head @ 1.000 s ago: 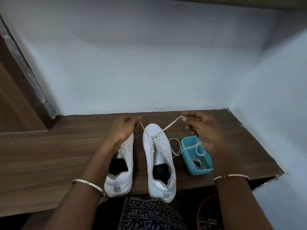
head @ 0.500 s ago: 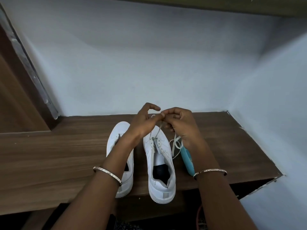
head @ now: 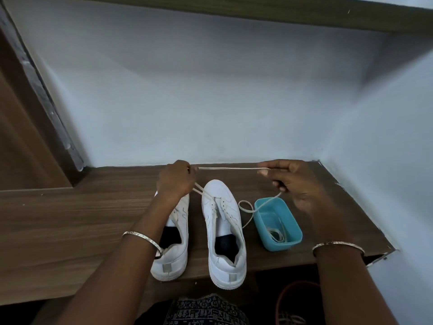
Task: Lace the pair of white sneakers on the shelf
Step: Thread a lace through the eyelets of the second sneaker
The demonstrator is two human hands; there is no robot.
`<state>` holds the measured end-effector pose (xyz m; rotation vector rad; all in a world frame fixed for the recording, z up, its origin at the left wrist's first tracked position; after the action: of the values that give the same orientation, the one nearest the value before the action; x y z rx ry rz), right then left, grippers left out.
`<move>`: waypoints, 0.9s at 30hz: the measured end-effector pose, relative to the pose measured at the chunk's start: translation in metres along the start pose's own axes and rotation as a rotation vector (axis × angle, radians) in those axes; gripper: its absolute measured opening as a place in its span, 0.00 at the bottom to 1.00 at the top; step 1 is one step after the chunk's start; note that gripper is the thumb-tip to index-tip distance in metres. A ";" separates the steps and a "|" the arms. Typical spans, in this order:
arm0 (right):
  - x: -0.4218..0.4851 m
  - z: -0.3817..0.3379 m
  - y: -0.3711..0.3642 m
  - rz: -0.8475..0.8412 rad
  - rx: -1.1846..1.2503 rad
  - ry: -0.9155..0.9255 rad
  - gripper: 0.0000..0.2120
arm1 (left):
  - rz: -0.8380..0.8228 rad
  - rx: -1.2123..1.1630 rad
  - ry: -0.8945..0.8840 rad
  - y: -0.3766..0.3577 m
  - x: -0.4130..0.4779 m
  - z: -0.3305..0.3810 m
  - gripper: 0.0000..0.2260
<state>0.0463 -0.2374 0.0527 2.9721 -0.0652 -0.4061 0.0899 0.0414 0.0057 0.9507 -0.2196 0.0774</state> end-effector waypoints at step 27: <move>-0.018 -0.034 -0.051 0.073 -0.049 0.145 0.07 | 0.499 -0.624 -0.297 0.109 0.001 0.097 0.14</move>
<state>0.0397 -0.1809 0.0823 2.9300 -0.1448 -0.1796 0.0582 0.0254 0.1471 0.2642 -0.7092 0.3083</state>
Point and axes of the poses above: each hand's wrist, its own x-axis towards the middle knuckle, its own y-axis out of the back of the hand, z = x × y, the point moved 3 cm from there along x, towards the middle knuckle, and after that the axes turned 11 degrees about -y, right-handed, at the moved point
